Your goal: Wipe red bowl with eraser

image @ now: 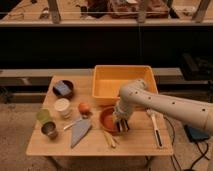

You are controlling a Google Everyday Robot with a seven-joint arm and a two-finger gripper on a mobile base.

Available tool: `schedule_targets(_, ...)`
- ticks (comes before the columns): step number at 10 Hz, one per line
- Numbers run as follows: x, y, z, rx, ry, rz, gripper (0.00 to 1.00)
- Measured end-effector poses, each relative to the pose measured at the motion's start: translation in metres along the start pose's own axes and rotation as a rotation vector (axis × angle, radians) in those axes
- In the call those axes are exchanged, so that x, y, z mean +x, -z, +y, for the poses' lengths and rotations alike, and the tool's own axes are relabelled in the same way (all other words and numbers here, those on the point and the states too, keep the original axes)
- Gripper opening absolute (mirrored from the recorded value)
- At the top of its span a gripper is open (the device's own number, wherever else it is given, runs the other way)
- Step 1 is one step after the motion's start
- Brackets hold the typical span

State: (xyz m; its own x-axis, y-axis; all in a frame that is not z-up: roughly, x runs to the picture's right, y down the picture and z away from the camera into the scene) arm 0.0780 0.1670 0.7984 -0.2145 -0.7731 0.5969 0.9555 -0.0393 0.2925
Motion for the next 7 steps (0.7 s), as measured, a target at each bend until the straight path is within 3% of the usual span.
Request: schedule_targets(7, 0.034, -0.002, 0.011, -0.007, -0.034, 0.015, 0.00)
